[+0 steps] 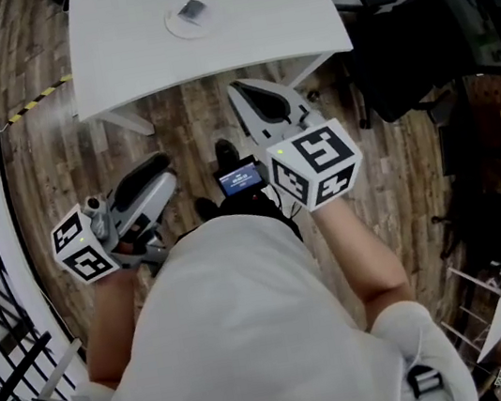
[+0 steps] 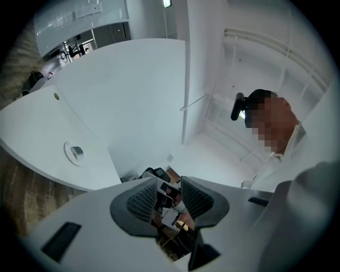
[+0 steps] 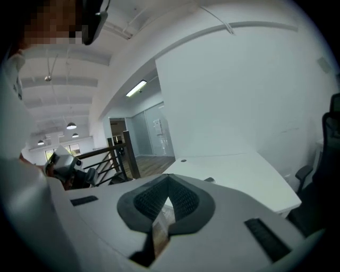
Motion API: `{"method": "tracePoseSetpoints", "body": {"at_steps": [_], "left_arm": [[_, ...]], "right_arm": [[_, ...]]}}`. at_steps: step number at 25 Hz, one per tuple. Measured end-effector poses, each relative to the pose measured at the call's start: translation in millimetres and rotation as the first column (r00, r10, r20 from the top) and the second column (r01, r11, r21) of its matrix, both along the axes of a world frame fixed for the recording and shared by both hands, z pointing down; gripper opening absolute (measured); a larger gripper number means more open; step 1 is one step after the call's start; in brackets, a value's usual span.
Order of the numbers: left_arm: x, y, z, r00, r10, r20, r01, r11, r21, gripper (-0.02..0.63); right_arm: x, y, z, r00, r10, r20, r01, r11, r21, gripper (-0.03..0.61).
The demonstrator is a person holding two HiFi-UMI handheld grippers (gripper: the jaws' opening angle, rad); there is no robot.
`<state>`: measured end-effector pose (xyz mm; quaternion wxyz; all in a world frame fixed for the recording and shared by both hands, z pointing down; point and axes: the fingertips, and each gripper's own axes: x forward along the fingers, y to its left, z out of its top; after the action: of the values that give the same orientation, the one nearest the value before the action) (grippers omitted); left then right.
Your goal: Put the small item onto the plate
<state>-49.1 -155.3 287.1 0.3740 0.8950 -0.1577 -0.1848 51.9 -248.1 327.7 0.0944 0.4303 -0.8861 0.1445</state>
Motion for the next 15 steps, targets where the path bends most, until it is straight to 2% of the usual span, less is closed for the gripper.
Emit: {"method": "tracePoseSetpoints", "body": {"at_steps": [7,15], "left_arm": [[-16,28,-19,0.999,-0.024,-0.045,0.025,0.999,0.025,0.143],[-18,43,-24,0.998,-0.032,-0.062,0.034,0.999,0.037,0.143]], "right_arm": [[12,35,-20,0.991,0.03,0.134,-0.024,0.999,-0.043,0.002],[-6,51,-50,0.969,-0.017,0.245,0.025,0.999,-0.027,0.002]]}}
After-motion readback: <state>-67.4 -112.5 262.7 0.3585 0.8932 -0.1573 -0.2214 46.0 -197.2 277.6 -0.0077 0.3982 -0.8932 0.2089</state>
